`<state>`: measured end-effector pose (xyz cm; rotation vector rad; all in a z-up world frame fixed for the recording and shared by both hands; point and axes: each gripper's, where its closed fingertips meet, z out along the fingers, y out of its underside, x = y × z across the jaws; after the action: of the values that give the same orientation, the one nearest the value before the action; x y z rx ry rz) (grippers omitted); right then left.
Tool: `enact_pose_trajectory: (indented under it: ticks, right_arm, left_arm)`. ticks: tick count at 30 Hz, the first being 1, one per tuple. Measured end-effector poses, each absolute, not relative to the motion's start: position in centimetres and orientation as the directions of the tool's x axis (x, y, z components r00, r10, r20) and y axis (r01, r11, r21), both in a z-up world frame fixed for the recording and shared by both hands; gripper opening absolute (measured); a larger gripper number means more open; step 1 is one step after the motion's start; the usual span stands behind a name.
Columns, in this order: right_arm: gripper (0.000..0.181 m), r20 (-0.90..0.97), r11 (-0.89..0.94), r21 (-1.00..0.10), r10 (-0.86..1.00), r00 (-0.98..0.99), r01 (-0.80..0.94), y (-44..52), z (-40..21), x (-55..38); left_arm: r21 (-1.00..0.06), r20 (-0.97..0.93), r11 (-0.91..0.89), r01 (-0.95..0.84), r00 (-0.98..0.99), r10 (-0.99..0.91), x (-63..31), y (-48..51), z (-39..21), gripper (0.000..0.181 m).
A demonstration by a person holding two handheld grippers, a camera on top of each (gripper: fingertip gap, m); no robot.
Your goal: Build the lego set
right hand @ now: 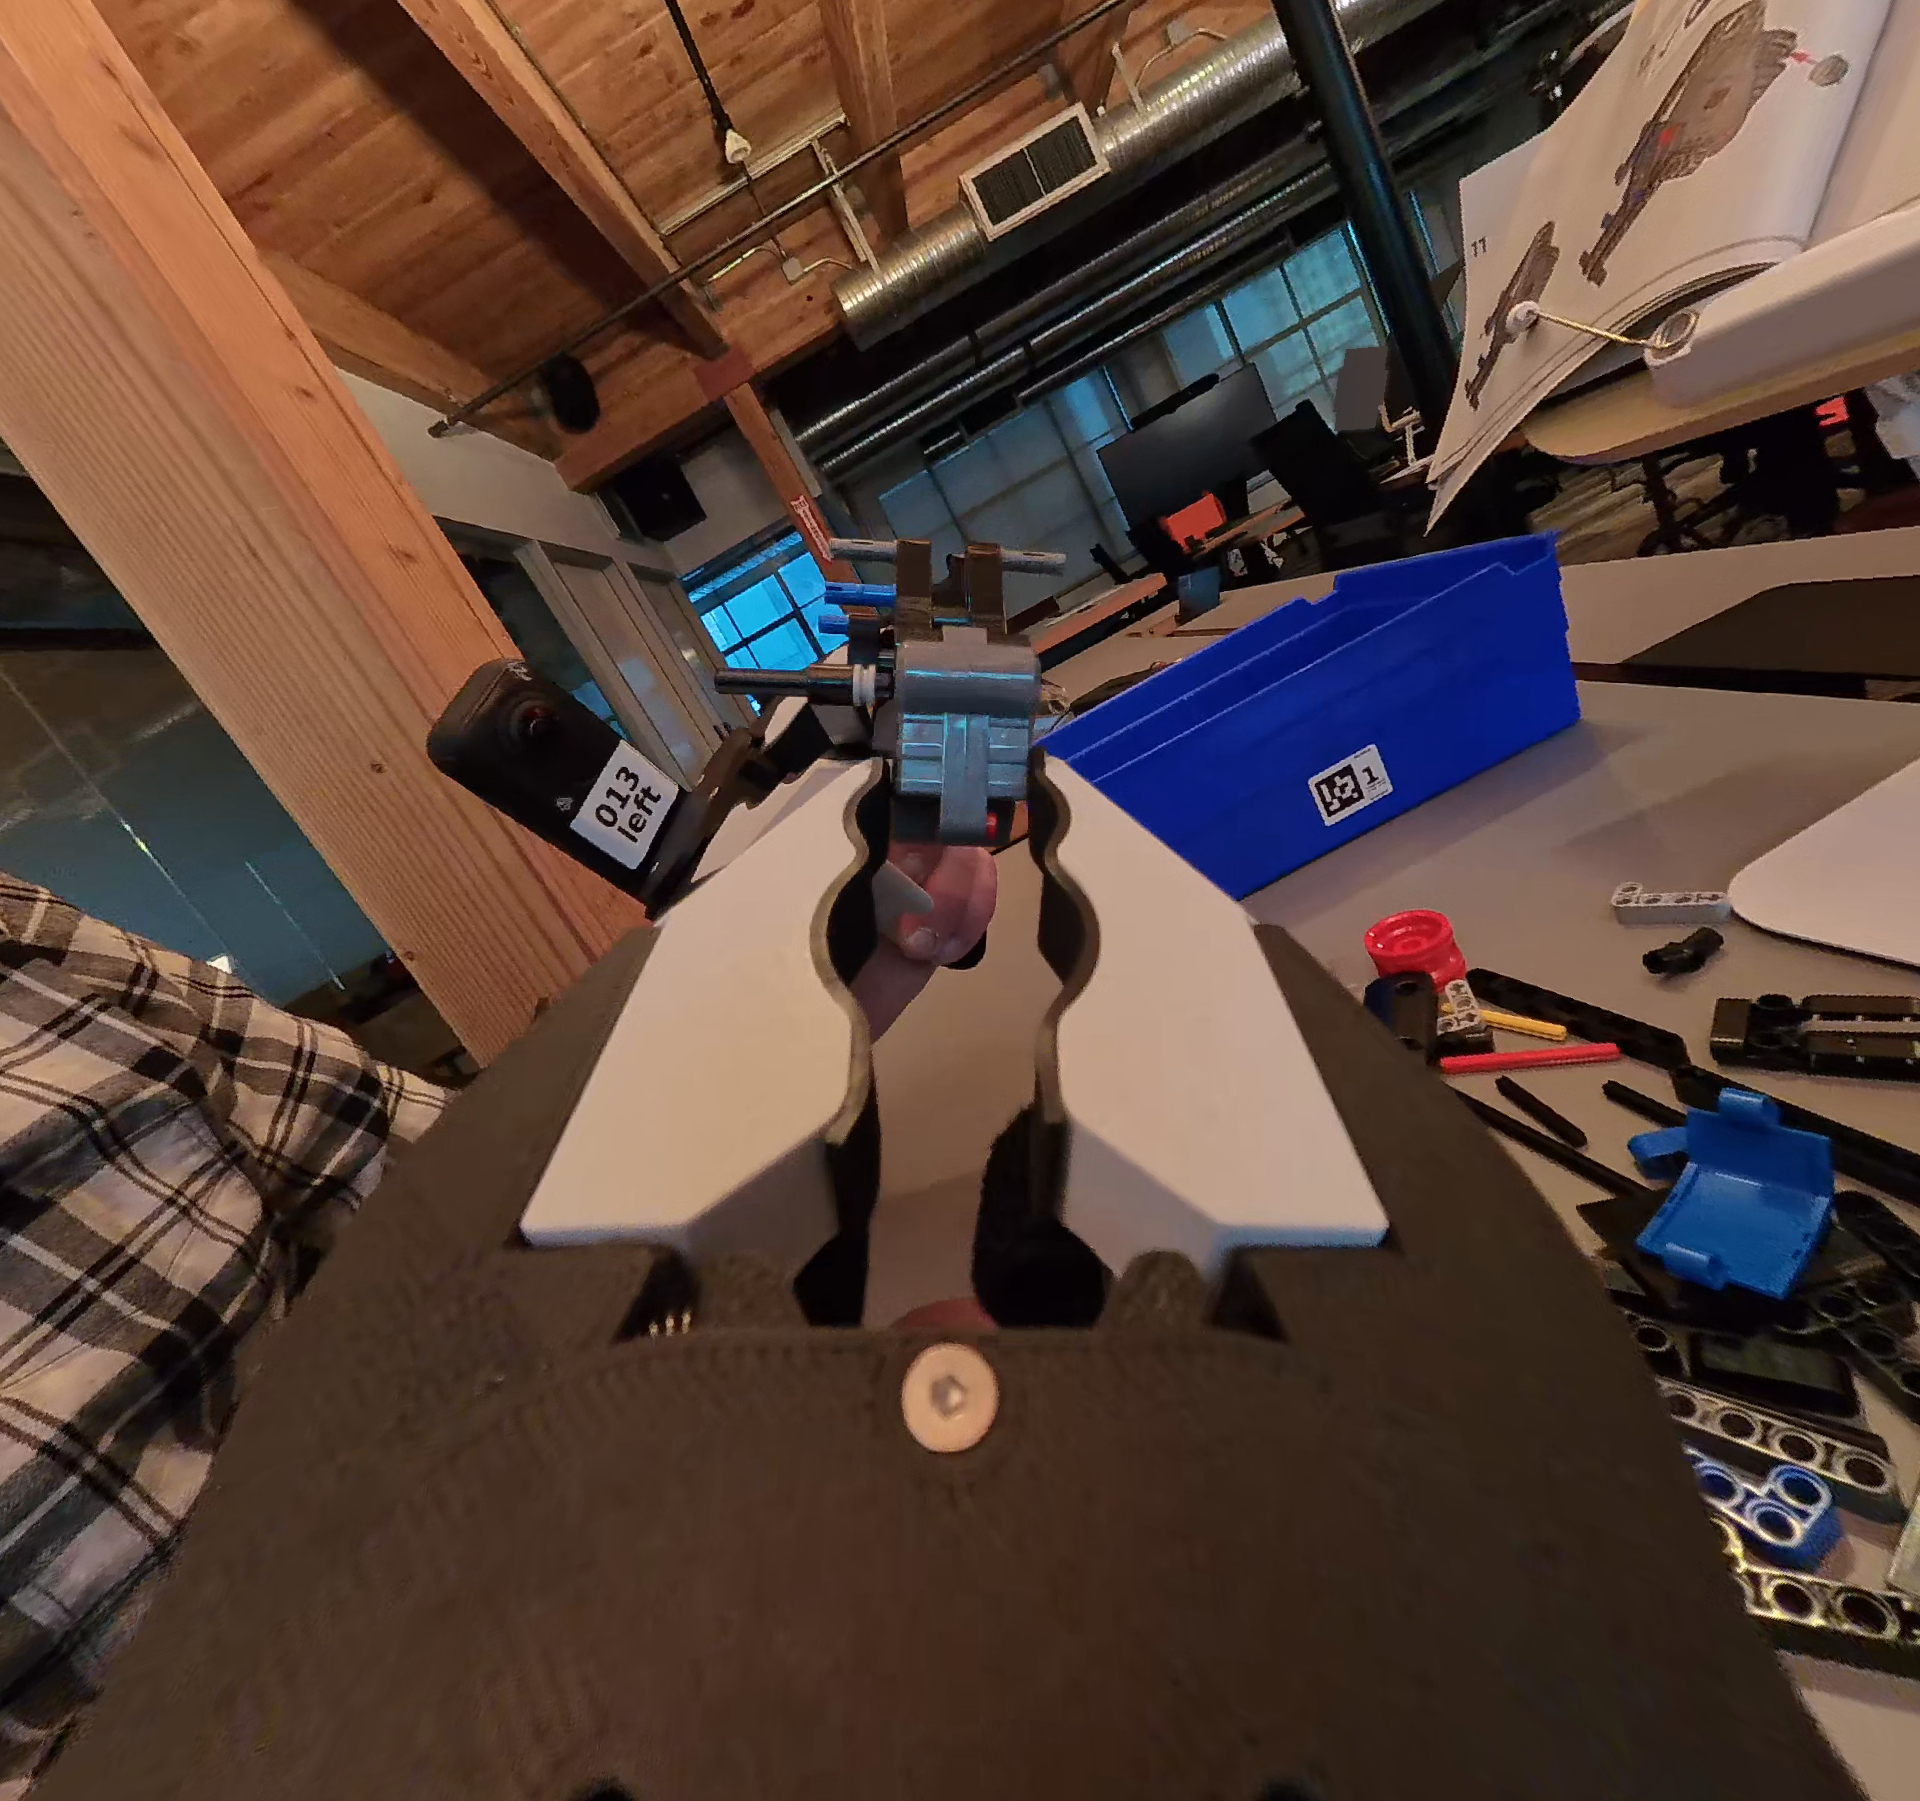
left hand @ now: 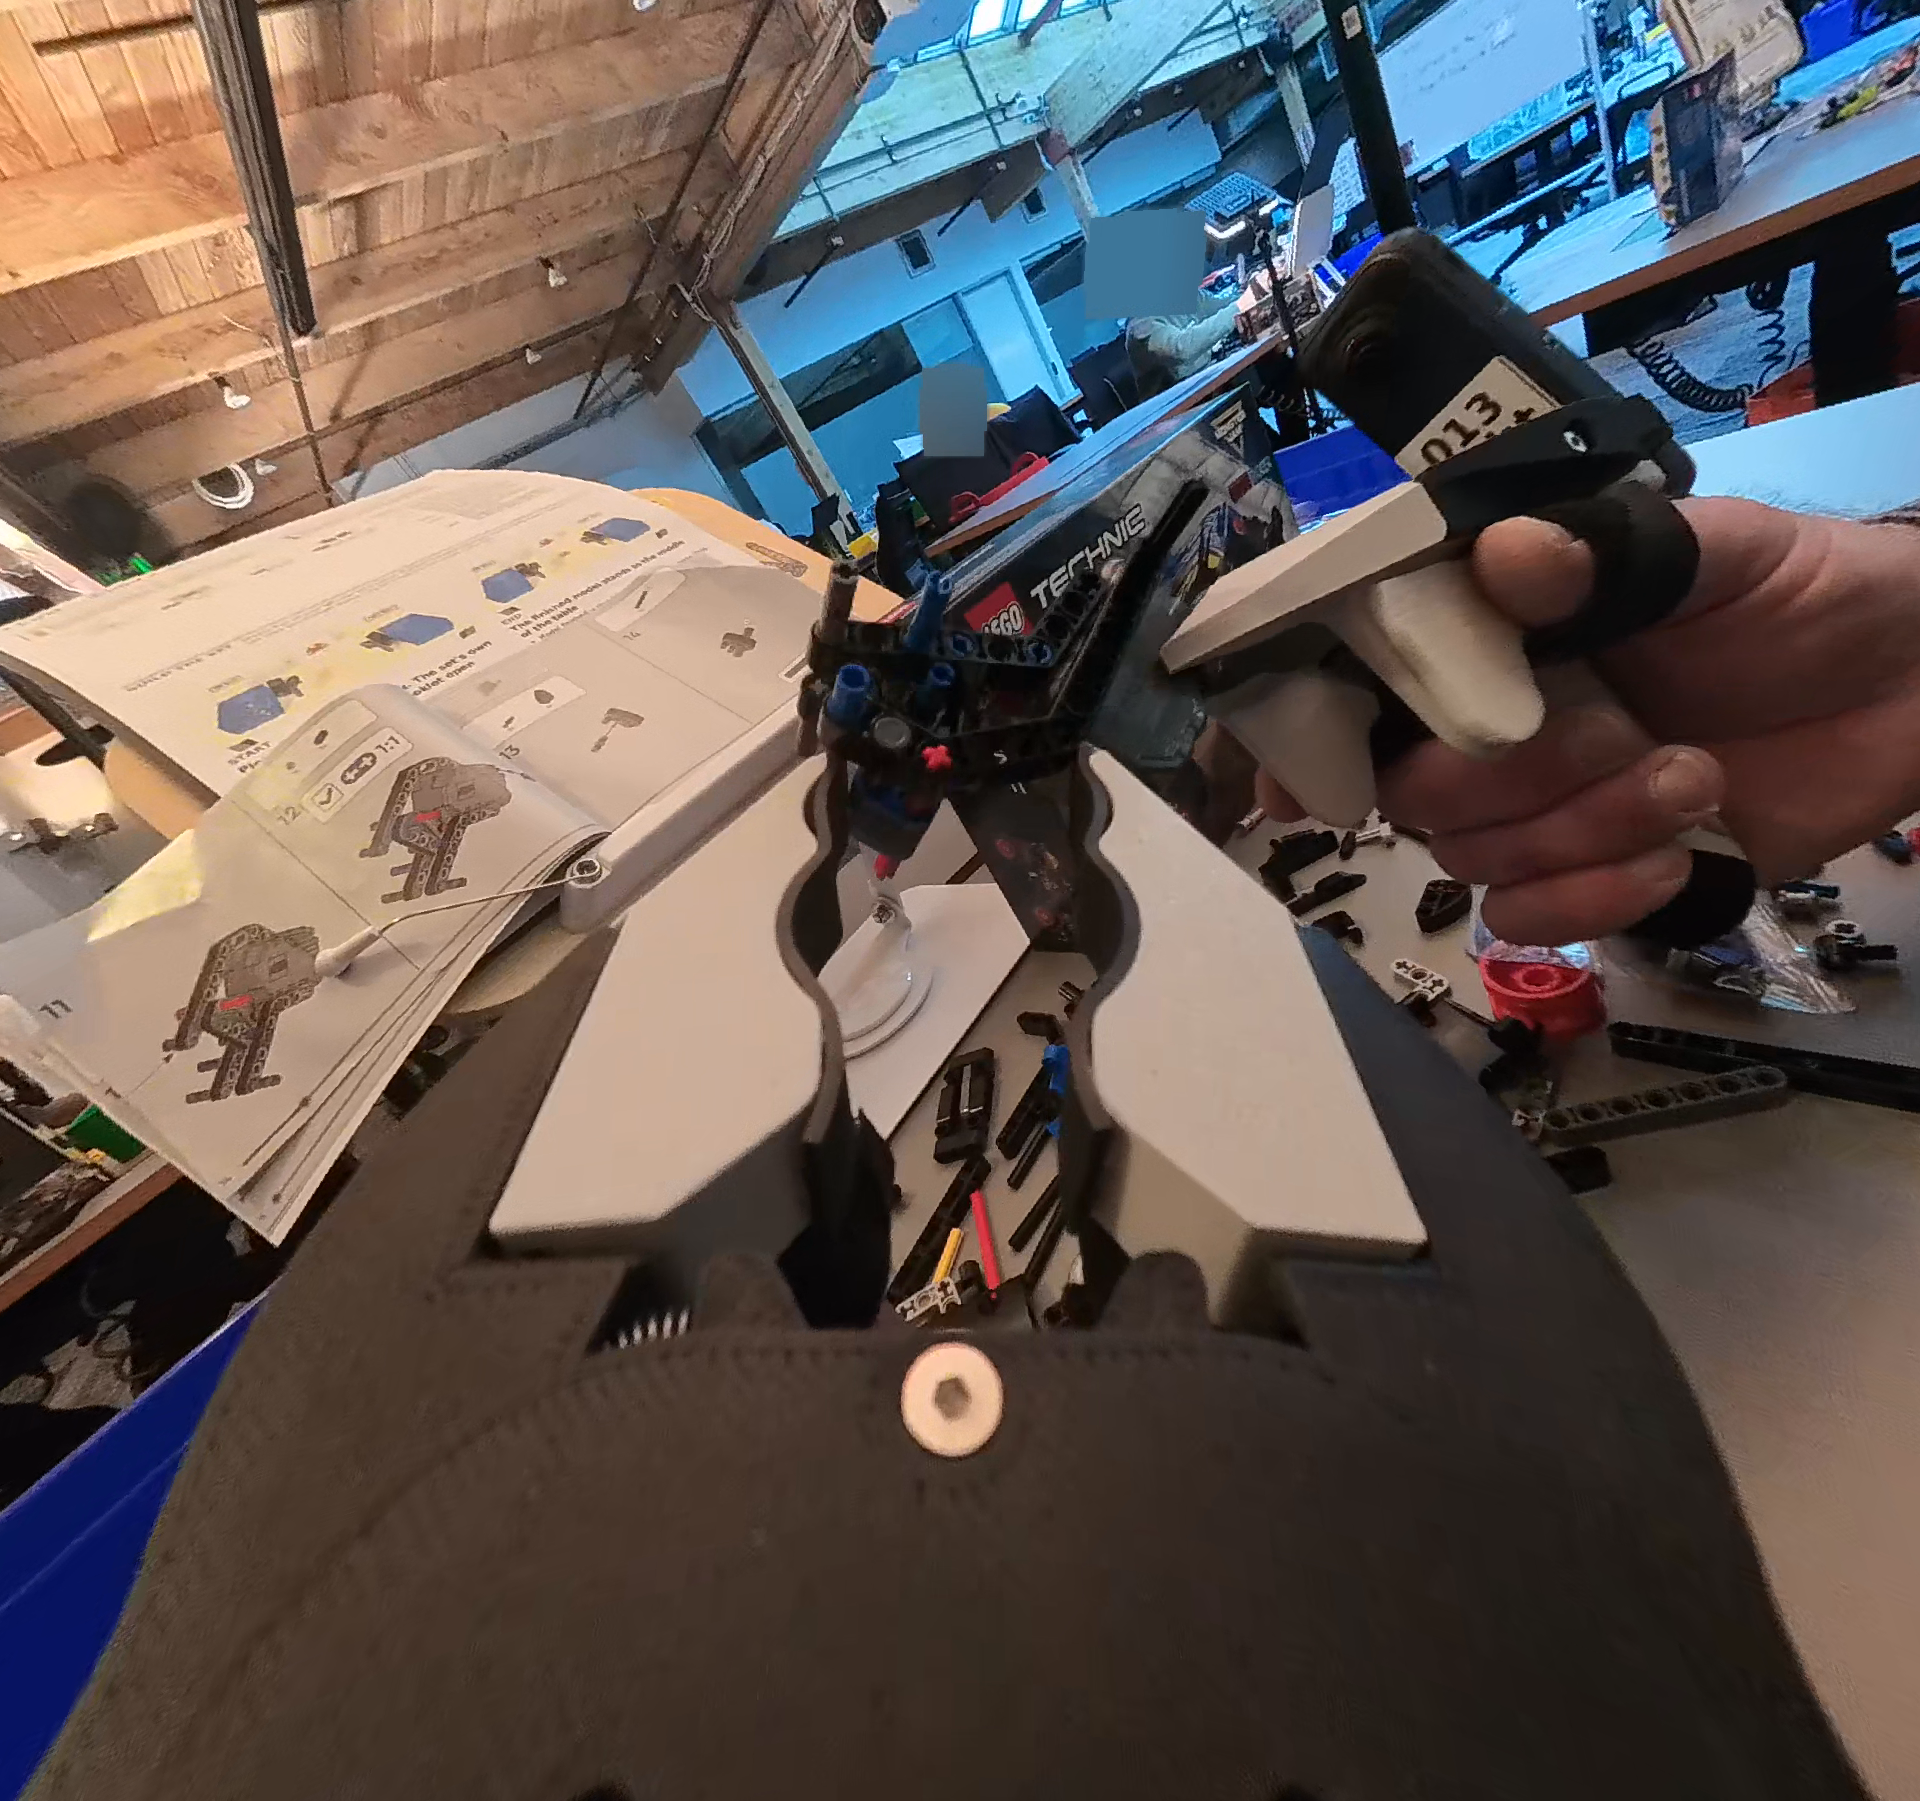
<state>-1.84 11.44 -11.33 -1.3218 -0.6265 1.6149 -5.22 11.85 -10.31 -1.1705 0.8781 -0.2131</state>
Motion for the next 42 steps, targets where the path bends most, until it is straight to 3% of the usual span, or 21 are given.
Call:
enact_pose_trajectory:
  ticks: [9, 11, 16, 28, 34, 42]
  right_arm:
    - [0.023, -0.441, -0.408, -0.854, 0.897, 0.035, -0.323, 11.6, -11.4, -1.7]
    - [0.023, -0.467, -0.426, -0.838, 0.883, 0.045, -0.341, 12.1, -11.5, -1.5]
    - [0.022, -0.458, -0.399, -0.845, 0.884, 0.096, -0.355, 12.7, -11.5, -1.1]
    - [0.022, -0.448, -0.379, -0.856, 0.882, 0.143, -0.351, 13.2, -11.8, -0.8]
    - [0.023, -0.466, -0.409, -0.868, 0.867, 0.176, -0.282, 13.4, -13.0, -1.3]
    - [0.023, -0.519, -0.487, -0.844, 0.847, 0.111, -0.225, 12.9, -13.9, -1.9]
  left_arm:
    - [-0.869, -0.484, 0.401, -0.288, 0.661, -0.573, -5.2, 12.0, -10.7, 0.043]
    - [-0.875, -0.473, 0.399, -0.275, 0.663, -0.58, -5.1, 11.9, -10.5, 0.058]
    - [-0.899, -0.432, 0.339, -0.277, 0.689, -0.582, -4.6, 12.5, -11.0, 0.067]
    - [-0.896, -0.434, 0.334, -0.294, 0.74, -0.514, -5.0, 13.2, -10.8, 0.064]
    - [-0.854, -0.506, 0.378, -0.357, 0.739, -0.445, -5.3, 13.4, -10.2, 0.05]
    - [-0.859, -0.498, 0.37, -0.353, 0.741, -0.45, -5.5, 13.5, -10.0, 0.052]
